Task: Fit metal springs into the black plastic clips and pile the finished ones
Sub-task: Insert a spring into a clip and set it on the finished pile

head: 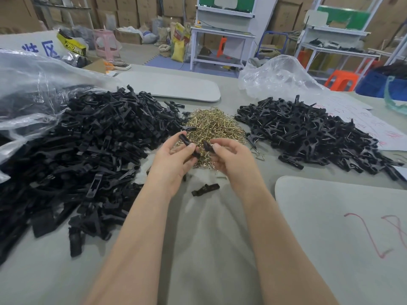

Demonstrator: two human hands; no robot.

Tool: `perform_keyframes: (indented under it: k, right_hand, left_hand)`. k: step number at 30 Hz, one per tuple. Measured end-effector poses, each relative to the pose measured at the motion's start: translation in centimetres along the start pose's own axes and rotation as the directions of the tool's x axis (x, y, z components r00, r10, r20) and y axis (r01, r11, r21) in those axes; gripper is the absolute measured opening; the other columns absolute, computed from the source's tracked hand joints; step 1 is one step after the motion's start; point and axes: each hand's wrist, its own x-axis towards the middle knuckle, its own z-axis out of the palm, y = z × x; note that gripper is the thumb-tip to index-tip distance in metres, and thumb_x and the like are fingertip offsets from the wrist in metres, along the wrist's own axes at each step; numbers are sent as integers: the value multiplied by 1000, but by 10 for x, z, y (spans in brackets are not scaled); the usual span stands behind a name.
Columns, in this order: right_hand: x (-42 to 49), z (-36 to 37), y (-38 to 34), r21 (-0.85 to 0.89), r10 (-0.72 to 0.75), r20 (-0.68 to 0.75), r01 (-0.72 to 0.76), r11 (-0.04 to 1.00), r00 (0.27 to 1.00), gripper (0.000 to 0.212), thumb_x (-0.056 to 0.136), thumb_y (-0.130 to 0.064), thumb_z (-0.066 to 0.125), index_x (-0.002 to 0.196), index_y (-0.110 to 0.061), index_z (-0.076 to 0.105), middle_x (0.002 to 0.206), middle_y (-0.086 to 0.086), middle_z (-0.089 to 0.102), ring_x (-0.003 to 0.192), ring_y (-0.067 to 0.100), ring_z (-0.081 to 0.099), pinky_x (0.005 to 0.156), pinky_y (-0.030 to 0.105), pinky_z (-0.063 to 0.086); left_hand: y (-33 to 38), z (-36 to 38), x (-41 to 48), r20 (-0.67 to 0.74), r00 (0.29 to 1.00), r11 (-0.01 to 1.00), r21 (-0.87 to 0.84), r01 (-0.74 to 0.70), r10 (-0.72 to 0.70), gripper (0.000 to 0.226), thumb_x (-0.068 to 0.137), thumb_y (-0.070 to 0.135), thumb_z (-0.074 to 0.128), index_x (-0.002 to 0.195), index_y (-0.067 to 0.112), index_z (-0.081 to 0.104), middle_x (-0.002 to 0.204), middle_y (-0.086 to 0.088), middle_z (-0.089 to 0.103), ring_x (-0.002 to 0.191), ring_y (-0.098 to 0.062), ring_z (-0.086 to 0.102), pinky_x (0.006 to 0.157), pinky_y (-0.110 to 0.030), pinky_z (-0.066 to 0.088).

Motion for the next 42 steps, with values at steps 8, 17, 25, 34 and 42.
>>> perform_keyframes:
  k: [8,17,25,34,42]
  right_hand:
    - [-1,6,2,-74,-88,76,93,993,993,18,94,-9,54,85,-19,65,74,-3,65,59,0,57,58,15,46]
    - [5,3,9,-219,-135,-12,129,967,991,14,93,-10,56,103,-20,59,94,3,70,82,12,69,87,33,55]
    - [5,2,9,-267,-170,9,167,949,985,17,90,-7,58,102,-14,69,86,-2,70,86,11,68,85,26,53]
    - [7,1,11,-212,-102,-1,100,972,995,14,90,-7,60,101,-8,69,82,0,70,77,10,66,80,24,55]
    - [7,-3,9,-140,-1,13,3,990,1000,12,88,-11,65,82,-21,64,75,-2,66,69,9,60,73,23,53]
  left_hand:
    - [-4,1,2,29,1000,998,66,3,-5,34,94,-3,50,112,23,60,90,-4,69,74,-10,71,64,-19,55]
    - [-11,1,8,-14,997,962,266,-65,71,39,93,-1,54,127,16,56,105,-9,67,83,-12,67,69,-20,56]
    - [-13,-1,7,33,993,939,325,-114,109,23,92,2,57,113,8,62,100,-3,70,76,-4,69,71,-19,56]
    - [-12,1,6,28,996,969,231,-87,82,15,92,1,57,100,12,61,91,-4,69,74,-8,69,70,-20,56]
    - [-12,1,6,32,997,971,227,-79,73,15,92,2,58,97,16,61,91,-2,70,78,-10,68,67,-17,54]
